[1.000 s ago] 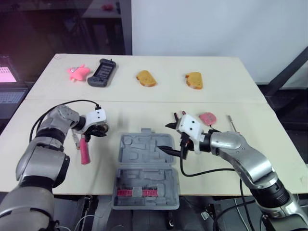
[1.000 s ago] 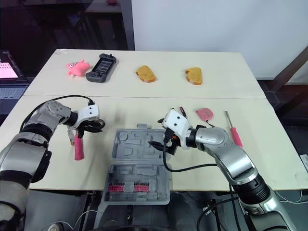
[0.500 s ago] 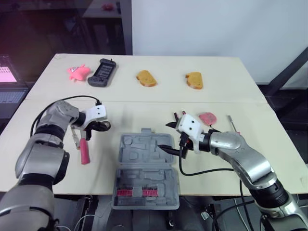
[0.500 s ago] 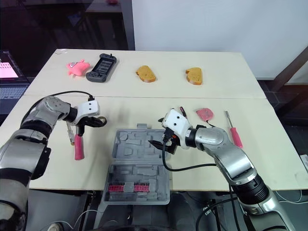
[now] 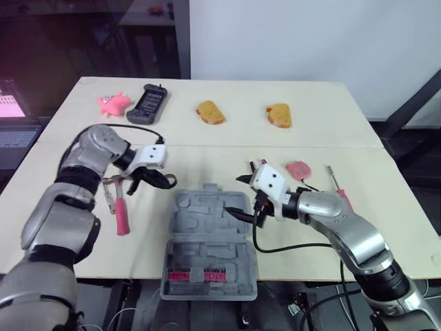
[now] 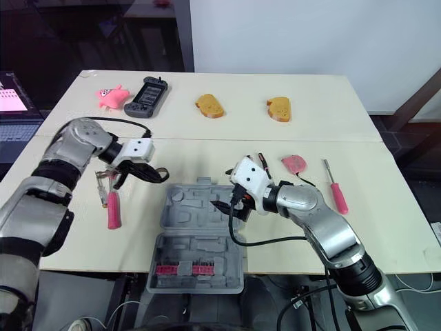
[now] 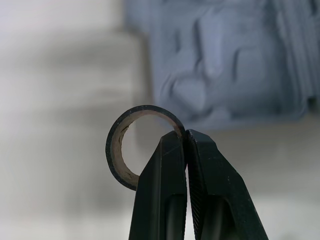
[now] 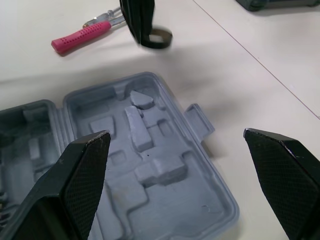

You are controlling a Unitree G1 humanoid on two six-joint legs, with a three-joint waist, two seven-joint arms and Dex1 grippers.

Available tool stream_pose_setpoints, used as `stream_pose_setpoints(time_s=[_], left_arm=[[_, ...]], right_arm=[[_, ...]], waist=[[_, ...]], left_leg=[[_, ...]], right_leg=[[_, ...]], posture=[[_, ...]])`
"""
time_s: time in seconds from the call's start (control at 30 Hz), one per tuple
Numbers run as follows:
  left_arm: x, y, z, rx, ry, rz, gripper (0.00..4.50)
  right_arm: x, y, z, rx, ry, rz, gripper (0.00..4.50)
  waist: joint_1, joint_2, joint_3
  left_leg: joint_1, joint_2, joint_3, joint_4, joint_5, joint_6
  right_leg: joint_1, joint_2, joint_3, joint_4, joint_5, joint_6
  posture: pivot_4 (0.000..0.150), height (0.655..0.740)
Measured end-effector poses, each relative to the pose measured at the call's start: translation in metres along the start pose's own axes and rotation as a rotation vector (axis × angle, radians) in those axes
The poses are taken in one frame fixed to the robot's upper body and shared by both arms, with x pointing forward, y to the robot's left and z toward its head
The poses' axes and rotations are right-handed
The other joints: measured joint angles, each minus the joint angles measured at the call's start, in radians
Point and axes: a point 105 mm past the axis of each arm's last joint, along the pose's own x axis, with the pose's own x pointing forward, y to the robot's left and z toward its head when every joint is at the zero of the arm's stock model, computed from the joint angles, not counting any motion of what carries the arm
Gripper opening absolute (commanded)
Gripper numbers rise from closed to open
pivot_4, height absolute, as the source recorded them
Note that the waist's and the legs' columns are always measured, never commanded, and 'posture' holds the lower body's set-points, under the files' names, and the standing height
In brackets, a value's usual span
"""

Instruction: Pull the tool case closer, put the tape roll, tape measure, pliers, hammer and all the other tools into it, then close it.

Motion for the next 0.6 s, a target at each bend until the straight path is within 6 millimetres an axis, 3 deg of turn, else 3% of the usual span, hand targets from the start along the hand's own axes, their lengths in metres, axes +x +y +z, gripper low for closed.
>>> stream_pose_setpoints(time_s=[0.13,0.33,0.6], left_arm=[[0.019,-0.010,0.002,0.071,-0.006,-0.062,0.03],[0.031,-0.021,-0.002,0.083,-0.024,-0.093,0.03],[0.042,-0.020,-0.006,0.101,-0.008,-0.086,0.03]], right_arm=[[0.000,0.001,-0.003,0.015,0.011,-0.014,4.50],[-0.001,0.002,0.000,0.014,0.012,-0.029,4.50],[-0.001,0.003,0.000,0.020,0.017,-0.035,4.50]], waist=[[-0.007,0.000,0.000],[-0.001,0.000,0.000],[0.001,0.000,0.000]], left_leg=[[0.000,0.000,0.000,0.000,0.000,0.000],[0.000,0.000,-0.001,0.001,0.000,0.000],[0.000,0.000,-0.001,0.001,0.000,0.000]], right_leg=[[0.000,0.001,0.000,0.001,0.000,0.000],[0.000,0.001,0.000,0.001,0.000,0.000],[0.000,0.001,0.000,0.001,0.000,0.000]], posture=[[0.150,0.7400],[0.150,0.7400],[0.150,0.7400]])
